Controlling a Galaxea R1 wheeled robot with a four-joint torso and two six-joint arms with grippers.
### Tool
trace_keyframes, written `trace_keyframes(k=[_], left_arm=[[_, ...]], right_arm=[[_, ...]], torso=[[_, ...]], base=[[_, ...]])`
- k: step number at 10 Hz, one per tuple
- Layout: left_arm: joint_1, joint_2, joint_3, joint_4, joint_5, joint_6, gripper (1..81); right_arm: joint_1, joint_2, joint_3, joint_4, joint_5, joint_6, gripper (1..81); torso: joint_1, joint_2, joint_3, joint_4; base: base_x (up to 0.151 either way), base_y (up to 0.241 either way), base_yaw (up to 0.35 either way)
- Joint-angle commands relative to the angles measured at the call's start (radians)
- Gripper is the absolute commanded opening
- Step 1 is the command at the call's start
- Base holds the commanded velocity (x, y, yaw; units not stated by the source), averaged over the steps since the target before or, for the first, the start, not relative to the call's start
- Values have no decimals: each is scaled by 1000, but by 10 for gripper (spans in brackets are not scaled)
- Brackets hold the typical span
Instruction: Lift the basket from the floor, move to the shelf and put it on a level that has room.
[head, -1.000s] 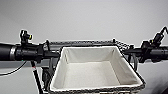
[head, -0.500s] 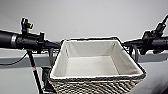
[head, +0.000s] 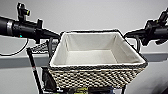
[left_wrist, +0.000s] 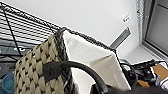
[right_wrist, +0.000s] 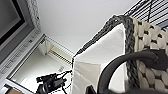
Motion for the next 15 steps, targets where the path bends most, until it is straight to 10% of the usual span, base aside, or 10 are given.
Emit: trace_keyframes(k=[1,15], left_arm=[[-155,59,-115,5,-14,7,10],[-162,334,-568,24,68,77,10]], right_arm=[[152,53,-102,8,-6,-1,10],[211,420,-695,-86,-202,-14,10]], torso=[[0,0,0,0],[0,0,0,0]], base=[[0,0,0],[0,0,0]])
